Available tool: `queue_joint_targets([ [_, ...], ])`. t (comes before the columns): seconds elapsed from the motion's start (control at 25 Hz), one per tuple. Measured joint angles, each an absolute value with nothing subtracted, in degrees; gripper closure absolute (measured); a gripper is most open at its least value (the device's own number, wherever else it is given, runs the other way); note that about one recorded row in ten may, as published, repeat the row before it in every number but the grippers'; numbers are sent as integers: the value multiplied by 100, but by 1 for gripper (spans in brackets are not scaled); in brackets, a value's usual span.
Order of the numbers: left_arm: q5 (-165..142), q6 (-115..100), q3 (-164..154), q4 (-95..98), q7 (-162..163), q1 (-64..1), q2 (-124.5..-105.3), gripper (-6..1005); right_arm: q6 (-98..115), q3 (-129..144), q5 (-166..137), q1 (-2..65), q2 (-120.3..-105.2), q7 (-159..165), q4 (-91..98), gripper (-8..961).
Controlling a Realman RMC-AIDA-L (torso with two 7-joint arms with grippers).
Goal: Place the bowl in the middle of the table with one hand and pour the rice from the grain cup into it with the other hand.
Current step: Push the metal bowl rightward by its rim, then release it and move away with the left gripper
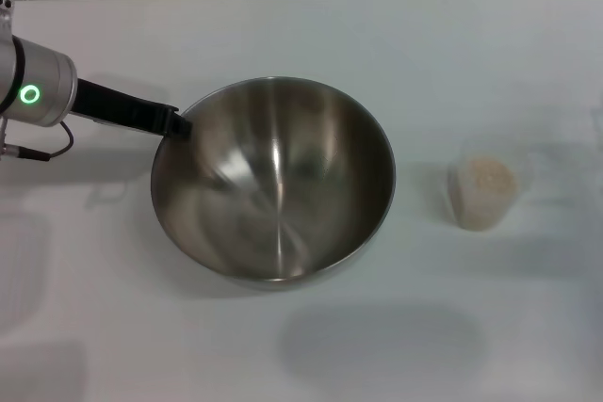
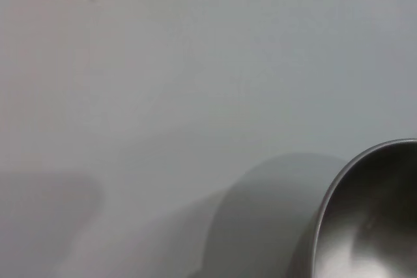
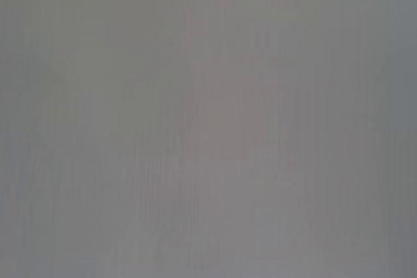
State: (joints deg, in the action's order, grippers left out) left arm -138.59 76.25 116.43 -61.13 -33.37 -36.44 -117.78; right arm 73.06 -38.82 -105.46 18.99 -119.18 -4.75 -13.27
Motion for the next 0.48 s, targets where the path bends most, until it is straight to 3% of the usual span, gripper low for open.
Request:
queue_joint_targets([
  [0.48, -13819, 7552, 11646, -6180, -3462, -3679, -11789, 832, 7375, -3858, -10546, 1874, -11927, -479, -1327, 281],
])
